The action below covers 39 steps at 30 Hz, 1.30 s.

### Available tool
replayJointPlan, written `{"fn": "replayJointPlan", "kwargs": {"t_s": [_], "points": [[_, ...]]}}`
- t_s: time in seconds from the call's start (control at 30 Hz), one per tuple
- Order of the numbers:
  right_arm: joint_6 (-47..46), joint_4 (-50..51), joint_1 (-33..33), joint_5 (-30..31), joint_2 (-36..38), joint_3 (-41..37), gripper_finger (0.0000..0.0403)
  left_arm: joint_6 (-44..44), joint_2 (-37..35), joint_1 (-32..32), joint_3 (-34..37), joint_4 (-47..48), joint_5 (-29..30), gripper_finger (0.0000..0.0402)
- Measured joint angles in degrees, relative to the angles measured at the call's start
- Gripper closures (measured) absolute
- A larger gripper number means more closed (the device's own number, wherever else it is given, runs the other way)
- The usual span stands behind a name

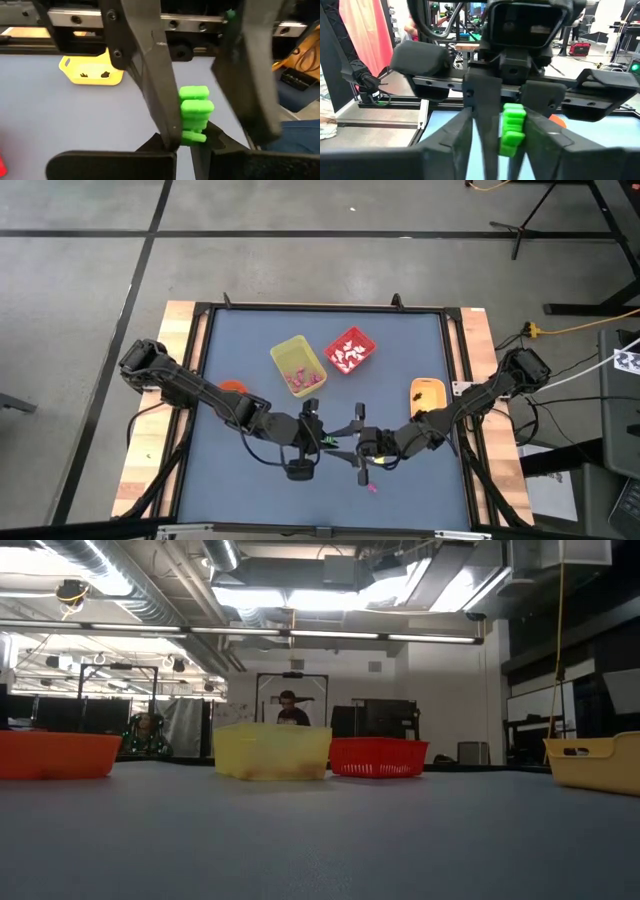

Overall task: Sort Halloween decoration
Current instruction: Put the green skeleton toy into the orange bin

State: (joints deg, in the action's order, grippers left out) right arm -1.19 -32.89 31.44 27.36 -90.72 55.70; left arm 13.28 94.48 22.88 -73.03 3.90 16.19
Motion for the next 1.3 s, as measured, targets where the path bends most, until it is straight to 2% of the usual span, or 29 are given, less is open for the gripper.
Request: {"fn": "replayJointPlan", "kwargs": {"t_s": [0.17,0.37,0.5,0.63,0.8,0.93,1.0,1.3], "points": [[0.0,0.1,0.0,0.0,0.0,0.0,0.0214,0.0,-0.6,0.0,0.0,4.2,-0.1,0.039],[0.0,3.4,0.0,0.0,0.0,0.0,0.0208,1.6,-3.3,-0.3,-0.1,14.1,-2.8,0.0389],[-0.3,8.8,0.0,-0.1,0.0,0.0,0.0207,2.1,-4.8,-0.1,0.0,25.7,-4.6,0.0389],[-3.9,16.3,0.0,-0.2,0.0,0.0,0.0207,6.2,-5.3,-0.1,-0.1,41.6,-5.5,0.0388],[-8.9,25.1,0.0,-3.2,0.0,0.0,0.0207,13.2,-5.3,-0.1,0.0,64.1,-3.8,0.0388],[-11.1,29.5,0.0,-6.5,0.0,0.0,0.0207,17.6,-5.3,-0.4,1.6,75.7,-1.0,0.0388],[-11.2,30.7,0.0,-8.0,0.0,0.0,0.0207,18.0,-5.3,-0.4,3.5,78.7,-0.3,0.0388],[-11.2,31.2,0.0,-14.2,0.0,0.0,0.0207,18.2,-5.3,-0.9,17.4,78.3,-0.2,0.0388]]}}
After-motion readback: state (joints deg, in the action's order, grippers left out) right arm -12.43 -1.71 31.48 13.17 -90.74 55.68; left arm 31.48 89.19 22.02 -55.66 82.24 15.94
